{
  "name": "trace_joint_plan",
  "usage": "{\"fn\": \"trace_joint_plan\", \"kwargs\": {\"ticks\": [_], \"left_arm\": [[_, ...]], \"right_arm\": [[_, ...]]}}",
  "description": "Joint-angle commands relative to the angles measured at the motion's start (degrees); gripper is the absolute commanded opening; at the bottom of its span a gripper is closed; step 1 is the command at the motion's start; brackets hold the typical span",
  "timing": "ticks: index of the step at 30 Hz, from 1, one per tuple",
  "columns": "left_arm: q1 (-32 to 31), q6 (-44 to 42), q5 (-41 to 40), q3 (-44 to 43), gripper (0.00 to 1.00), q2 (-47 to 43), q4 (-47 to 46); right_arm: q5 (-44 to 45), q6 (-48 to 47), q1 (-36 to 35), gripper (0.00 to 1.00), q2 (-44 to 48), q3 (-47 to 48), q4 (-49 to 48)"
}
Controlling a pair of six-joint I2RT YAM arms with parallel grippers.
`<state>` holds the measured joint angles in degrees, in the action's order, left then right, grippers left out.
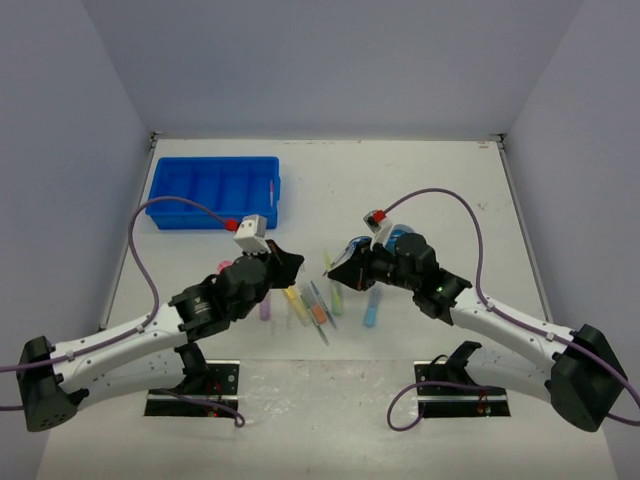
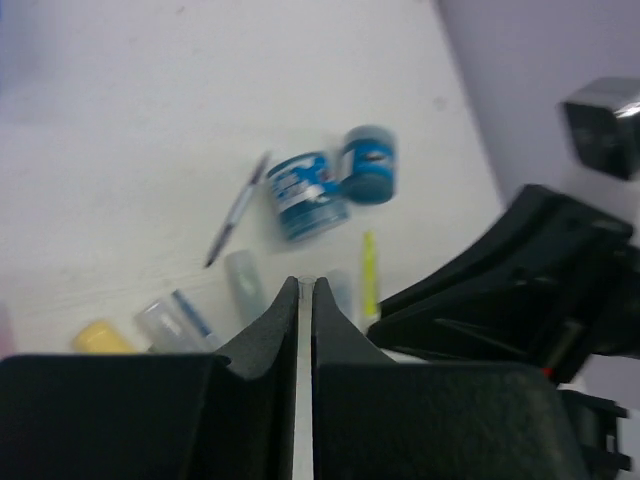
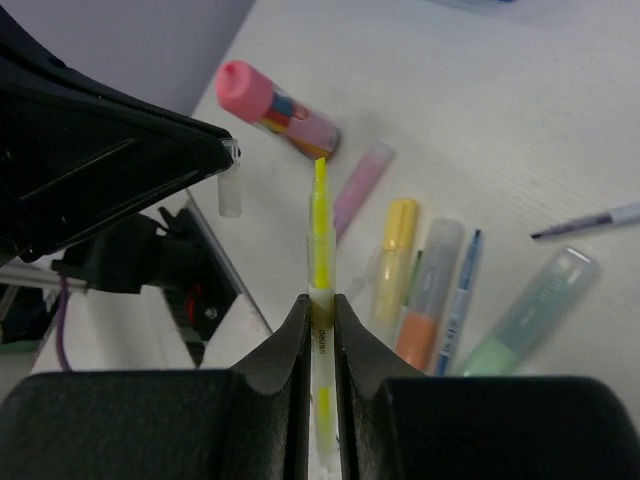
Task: Sort the stationery into containers
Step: Close the pen cap on the pen.
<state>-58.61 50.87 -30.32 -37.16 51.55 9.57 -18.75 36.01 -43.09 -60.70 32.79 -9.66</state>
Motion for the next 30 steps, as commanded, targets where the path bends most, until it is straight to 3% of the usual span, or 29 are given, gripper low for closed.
{"fn": "trace_joint_plan", "kwargs": {"ticks": [1,5,30], "left_arm": [[0.16,-9.77,8.56,7.67,0.0,-7.44,-30.14],[0.16,-10.47,9.9,9.48,0.0,-10.17,-34.35],[0.16,-12.82,6.41,8.57,0.0,-12.26,-31.46]], "right_arm": [[-11.47,5.74,-1.41,0.0,-1.74,-0.29,-17.79],[-9.81,4.56,-3.69,0.0,-0.57,0.89,-17.79],[-5.0,0.39,-7.62,0.0,3.58,3.49,-8.91]]}}
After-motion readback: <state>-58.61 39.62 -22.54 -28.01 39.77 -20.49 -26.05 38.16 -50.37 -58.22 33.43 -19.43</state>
